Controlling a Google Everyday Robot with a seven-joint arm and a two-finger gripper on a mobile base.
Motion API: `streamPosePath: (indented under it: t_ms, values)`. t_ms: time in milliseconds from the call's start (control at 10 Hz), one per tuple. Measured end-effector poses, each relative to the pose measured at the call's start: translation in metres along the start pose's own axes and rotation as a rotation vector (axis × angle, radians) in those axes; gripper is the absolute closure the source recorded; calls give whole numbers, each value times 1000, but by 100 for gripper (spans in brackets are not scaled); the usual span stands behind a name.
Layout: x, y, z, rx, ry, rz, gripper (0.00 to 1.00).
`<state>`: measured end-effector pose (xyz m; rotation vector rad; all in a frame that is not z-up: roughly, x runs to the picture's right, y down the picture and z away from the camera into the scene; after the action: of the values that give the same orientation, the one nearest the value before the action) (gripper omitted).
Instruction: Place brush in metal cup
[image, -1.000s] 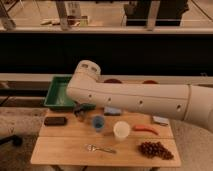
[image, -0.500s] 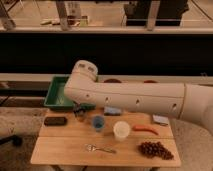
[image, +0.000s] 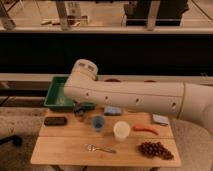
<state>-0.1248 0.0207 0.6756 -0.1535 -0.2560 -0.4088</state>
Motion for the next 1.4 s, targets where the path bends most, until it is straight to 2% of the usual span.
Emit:
streamPosePath:
  t_ms: [1400]
  values:
    - [4, 1, 1, -11, 22, 11, 100]
